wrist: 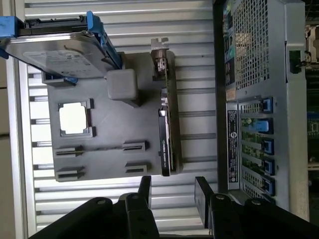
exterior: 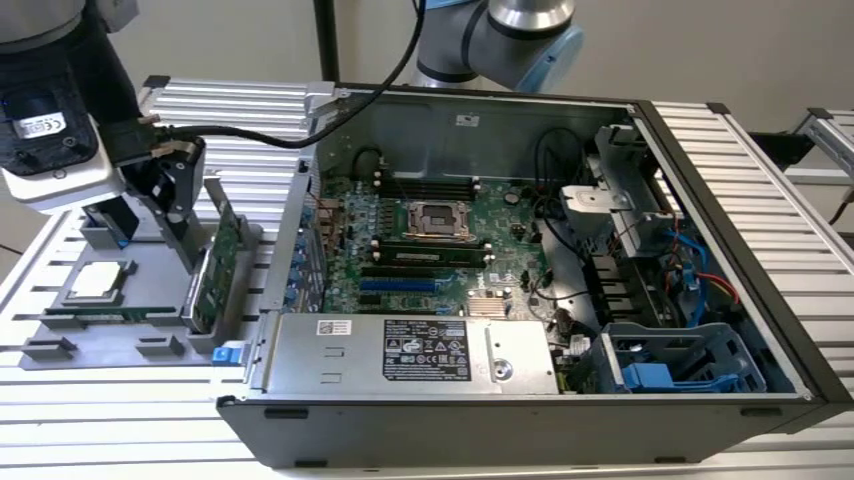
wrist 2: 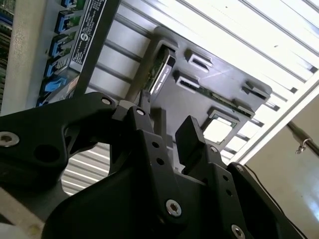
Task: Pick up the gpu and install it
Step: 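Pick up the gpu and move the gpu toward the slot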
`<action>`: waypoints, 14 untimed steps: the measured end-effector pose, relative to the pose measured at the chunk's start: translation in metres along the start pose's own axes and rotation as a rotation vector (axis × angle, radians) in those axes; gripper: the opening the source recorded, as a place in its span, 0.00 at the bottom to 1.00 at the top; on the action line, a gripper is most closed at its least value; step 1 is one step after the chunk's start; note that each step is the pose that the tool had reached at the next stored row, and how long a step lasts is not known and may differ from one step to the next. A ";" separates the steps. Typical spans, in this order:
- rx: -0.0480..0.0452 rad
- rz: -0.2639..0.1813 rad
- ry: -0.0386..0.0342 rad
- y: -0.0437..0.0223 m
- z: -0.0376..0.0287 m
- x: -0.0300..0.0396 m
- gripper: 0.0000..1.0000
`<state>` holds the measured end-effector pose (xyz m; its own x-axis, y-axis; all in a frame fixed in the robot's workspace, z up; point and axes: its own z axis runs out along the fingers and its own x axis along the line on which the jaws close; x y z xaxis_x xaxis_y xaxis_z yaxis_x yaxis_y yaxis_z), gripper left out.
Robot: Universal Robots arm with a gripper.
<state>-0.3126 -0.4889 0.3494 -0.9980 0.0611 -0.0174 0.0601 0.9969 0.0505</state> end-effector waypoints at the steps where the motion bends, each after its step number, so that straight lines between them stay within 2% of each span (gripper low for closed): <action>1: 0.0000 0.000 -0.0001 0.0002 0.0012 0.0000 1.00; 14: 0.0000 0.000 -0.0001 0.0017 0.0171 0.0004 1.00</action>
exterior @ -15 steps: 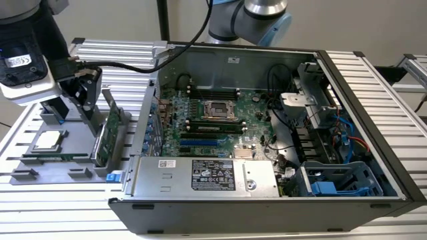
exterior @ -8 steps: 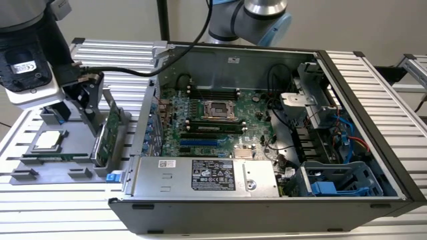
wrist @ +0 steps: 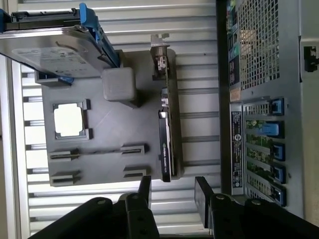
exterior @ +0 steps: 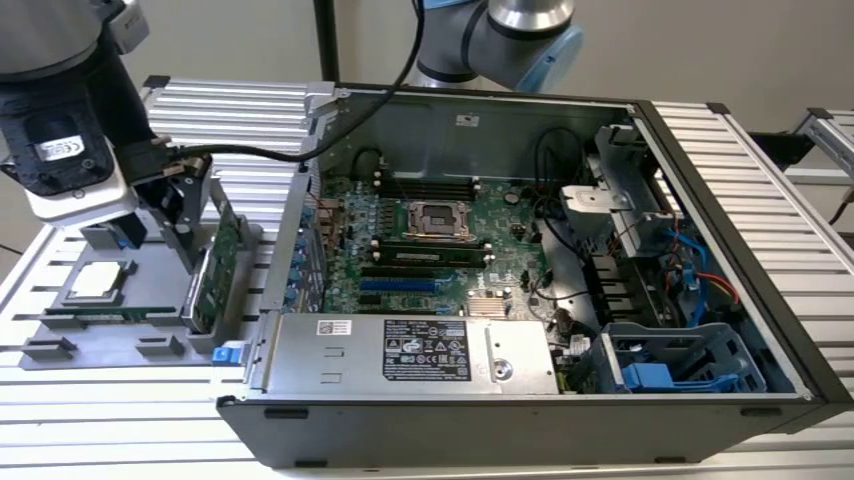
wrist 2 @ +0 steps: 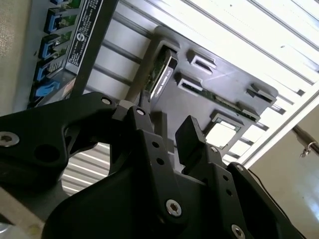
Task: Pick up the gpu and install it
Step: 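Pick up the gpu and move the gpu toward the slot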
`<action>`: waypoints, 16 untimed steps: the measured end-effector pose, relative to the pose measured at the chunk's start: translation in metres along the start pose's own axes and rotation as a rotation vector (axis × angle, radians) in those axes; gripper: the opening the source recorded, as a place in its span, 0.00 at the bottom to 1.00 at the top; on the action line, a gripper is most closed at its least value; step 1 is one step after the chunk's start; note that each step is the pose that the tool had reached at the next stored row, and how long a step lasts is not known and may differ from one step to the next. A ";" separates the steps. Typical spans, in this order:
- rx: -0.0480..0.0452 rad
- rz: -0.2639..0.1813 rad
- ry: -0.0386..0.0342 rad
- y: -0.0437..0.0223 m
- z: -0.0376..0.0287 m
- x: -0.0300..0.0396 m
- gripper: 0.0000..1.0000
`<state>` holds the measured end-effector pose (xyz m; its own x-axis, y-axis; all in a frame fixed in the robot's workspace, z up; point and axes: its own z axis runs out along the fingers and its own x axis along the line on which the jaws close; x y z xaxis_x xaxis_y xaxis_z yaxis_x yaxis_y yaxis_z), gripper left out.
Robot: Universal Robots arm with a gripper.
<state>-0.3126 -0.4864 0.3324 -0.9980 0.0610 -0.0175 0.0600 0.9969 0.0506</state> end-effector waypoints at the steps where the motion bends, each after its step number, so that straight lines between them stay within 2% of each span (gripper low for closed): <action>1: 0.0001 0.000 0.0000 0.0001 0.0014 0.0001 1.00; 6: 0.0001 0.000 0.0001 0.0025 0.0092 0.0003 1.00; 16: -0.0005 -0.002 0.0002 0.0148 0.0215 0.0014 1.00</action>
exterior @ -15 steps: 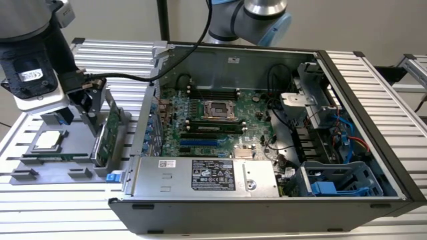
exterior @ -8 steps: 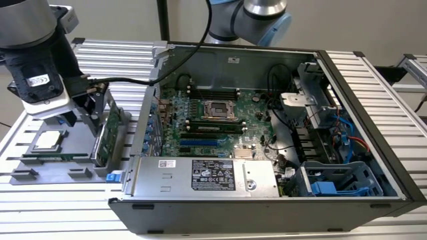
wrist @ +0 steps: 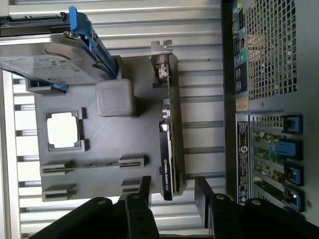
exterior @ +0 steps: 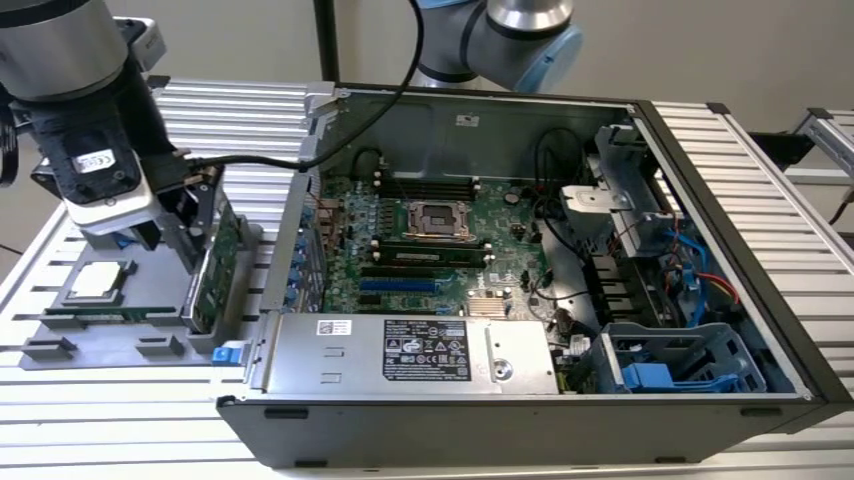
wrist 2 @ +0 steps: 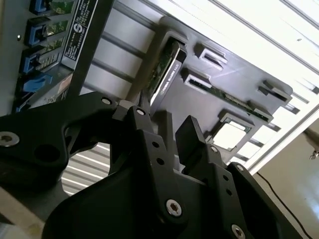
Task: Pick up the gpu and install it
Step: 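Pick up the gpu and move the gpu toward the slot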
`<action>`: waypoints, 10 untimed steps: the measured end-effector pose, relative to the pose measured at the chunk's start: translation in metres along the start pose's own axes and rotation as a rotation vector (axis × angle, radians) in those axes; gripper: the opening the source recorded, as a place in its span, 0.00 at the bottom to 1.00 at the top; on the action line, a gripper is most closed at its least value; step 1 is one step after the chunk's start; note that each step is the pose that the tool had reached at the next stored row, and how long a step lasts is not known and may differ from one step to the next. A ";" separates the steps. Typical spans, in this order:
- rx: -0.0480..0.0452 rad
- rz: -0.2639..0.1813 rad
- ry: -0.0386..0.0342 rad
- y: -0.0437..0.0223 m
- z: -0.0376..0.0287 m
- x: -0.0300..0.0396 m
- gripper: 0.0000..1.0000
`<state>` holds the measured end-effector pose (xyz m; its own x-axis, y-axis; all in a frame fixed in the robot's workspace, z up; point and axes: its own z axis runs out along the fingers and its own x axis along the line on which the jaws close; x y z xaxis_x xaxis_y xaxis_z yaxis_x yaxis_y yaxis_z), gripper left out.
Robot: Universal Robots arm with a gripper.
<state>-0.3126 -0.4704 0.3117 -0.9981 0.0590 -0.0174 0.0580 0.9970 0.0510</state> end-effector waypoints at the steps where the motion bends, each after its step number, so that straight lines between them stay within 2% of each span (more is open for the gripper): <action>1: 0.0000 0.000 0.0000 0.0011 0.0015 0.0001 1.00; 10: -0.0002 0.000 0.0000 0.0086 0.0138 0.0008 1.00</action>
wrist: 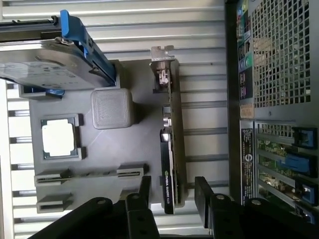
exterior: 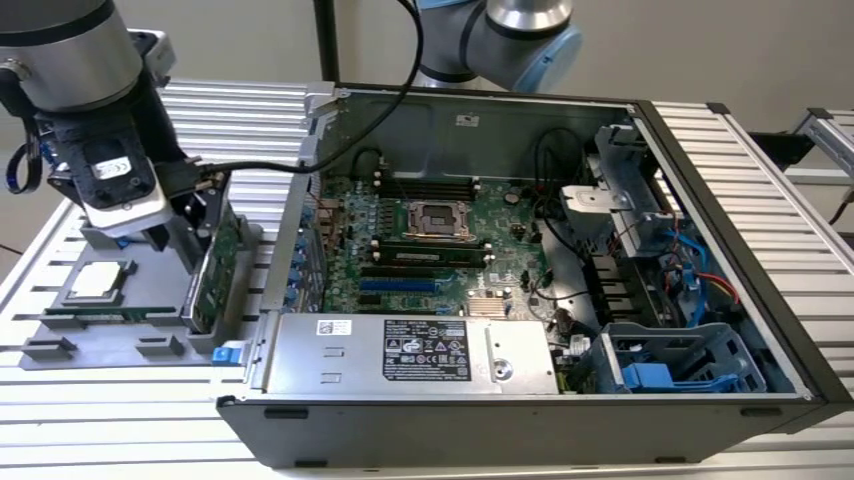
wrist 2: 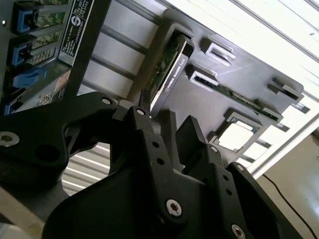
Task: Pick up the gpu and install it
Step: 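Pick up the gpu and move the gpu toward the slot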
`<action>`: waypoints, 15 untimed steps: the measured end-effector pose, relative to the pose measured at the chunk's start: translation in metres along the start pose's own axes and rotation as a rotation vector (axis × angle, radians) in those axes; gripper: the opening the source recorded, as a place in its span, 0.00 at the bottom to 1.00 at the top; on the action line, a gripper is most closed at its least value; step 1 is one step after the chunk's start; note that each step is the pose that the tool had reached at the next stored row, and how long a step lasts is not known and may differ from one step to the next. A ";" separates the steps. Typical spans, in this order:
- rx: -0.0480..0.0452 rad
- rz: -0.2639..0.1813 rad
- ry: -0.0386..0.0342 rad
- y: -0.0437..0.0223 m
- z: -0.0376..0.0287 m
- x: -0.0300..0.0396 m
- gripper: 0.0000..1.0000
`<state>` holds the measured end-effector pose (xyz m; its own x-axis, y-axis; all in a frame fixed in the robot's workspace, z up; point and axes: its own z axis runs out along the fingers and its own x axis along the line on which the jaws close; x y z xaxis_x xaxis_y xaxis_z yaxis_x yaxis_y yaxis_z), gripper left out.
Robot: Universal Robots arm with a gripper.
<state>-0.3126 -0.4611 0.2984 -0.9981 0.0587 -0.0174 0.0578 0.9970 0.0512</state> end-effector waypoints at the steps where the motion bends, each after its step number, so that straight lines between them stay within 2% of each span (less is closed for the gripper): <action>1: 0.0000 0.000 0.0000 0.0008 0.0013 0.0001 1.00; 9: -0.0003 -0.001 0.0000 0.0042 0.0093 -0.0018 1.00; 15: -0.0003 -0.001 0.0000 0.0055 0.0186 -0.0025 1.00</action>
<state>-0.3094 -0.4549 0.2801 -0.9982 0.0576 -0.0174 0.0566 0.9971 0.0515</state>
